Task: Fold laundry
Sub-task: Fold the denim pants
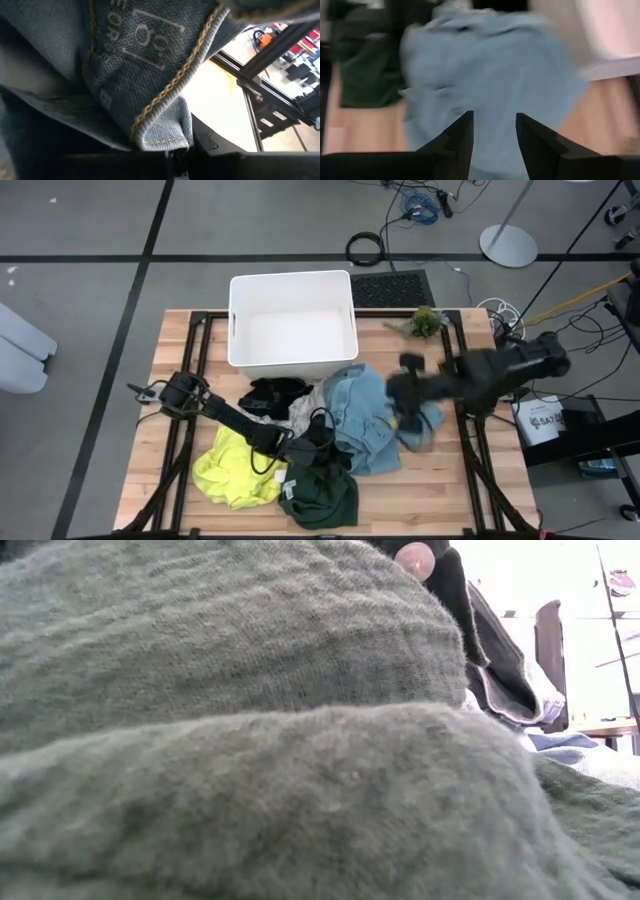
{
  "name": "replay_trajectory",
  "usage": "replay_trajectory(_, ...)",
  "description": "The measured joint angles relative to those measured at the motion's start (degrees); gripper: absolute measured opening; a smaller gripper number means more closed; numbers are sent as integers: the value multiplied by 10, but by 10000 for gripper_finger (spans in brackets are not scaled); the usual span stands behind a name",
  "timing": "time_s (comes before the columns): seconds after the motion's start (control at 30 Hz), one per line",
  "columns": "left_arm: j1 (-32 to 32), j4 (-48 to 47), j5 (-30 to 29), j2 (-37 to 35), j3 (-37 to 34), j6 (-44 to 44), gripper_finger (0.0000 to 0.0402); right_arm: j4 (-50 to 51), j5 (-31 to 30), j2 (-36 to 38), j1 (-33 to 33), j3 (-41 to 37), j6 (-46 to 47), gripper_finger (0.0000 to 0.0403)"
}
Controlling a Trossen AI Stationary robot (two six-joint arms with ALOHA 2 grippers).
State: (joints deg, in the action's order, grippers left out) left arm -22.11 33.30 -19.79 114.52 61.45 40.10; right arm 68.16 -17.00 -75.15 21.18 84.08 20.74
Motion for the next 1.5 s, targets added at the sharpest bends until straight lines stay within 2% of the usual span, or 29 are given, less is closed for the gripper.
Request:
replay_trajectory(0.1,0,0,0,0,0,0,17,-118,-37,35,99,-135,61,132)
replay_trajectory(0.23,0,1,0,0,0,0,17,-265,-103,38,175,-285,49,132)
replay_trajectory(0.37,0,3,0,0,0,0,17,-296,-174,7,211,-347,42,132)
replay_trajectory(0.5,0,3,1,0,0,0,17,-271,-216,-41,230,-349,24,132)
replay_trajectory(0.67,1,5,-2,0,0,0,17,-280,-231,-105,237,-349,-18,132)
replay_trajectory(0.93,7,10,-4,0,0,0,17,-308,-361,-206,235,-348,-46,132)
replay_trajectory(1.0,7,10,-4,0,0,0,17,-306,-372,-221,234,-340,-35,124)
replay_trajectory(1.07,7,10,-4,0,0,0,17,-307,-372,-227,234,-327,-20,95)
replay_trajectory(1.17,7,9,-4,0,0,0,17,-306,-366,-227,234,-306,-17,24)
replay_trajectory(1.2,7,10,-4,0,0,-1,17,-306,-365,-226,234,-299,-19,14)
replay_trajectory(1.3,11,9,1,0,0,-4,17,-282,-365,-210,230,-267,-6,10)
replay_trajectory(1.4,19,8,34,0,0,-5,17,-208,-374,-178,230,-221,5,4)
replay_trajectory(1.5,23,9,52,0,0,-5,17,-137,-395,-132,226,-174,53,4)
